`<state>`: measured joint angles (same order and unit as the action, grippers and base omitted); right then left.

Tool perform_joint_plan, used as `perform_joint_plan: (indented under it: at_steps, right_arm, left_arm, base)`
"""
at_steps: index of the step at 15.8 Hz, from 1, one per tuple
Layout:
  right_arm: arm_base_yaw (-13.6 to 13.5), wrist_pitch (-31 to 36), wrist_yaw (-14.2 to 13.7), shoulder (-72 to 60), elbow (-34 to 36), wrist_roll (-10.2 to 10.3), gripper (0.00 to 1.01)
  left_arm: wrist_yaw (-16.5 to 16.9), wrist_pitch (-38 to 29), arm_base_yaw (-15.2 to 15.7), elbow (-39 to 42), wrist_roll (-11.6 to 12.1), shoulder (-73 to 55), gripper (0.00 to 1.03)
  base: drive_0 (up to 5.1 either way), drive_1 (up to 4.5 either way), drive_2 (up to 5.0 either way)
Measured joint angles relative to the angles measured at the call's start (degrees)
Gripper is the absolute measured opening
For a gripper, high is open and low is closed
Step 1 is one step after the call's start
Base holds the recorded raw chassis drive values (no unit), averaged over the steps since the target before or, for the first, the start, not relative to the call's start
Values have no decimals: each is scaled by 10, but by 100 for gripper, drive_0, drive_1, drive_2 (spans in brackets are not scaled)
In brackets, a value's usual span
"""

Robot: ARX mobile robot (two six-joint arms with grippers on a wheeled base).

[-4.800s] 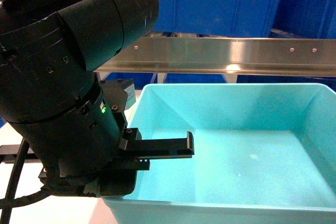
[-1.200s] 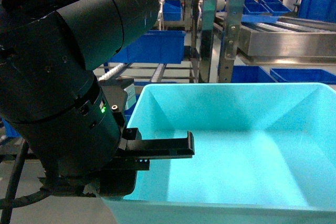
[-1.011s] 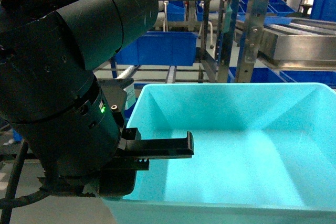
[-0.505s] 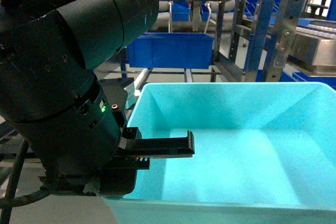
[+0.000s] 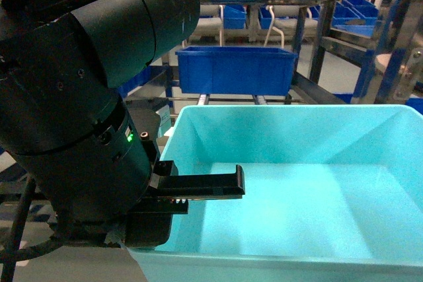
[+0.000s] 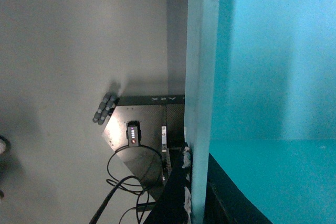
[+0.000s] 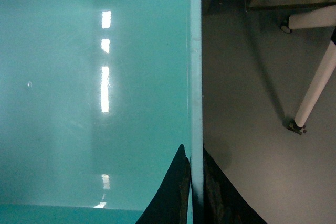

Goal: Organize blue bins on left shelf correctly

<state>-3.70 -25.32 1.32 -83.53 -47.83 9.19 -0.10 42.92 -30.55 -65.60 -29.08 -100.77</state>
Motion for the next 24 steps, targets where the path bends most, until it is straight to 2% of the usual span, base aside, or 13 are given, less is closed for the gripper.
perform_joint_plan:
  at_steps: [22,24]
  right_arm:
    - [0,0,0,0,0,0,2]
    - [0,2,2,-1,0,0,2]
  left_arm:
    - [0,3,0,0,0,1,2]
    - [-1,-1,1,0,0,1,2]
  base:
    - [-274,498,-218]
    - [-23,175,-222]
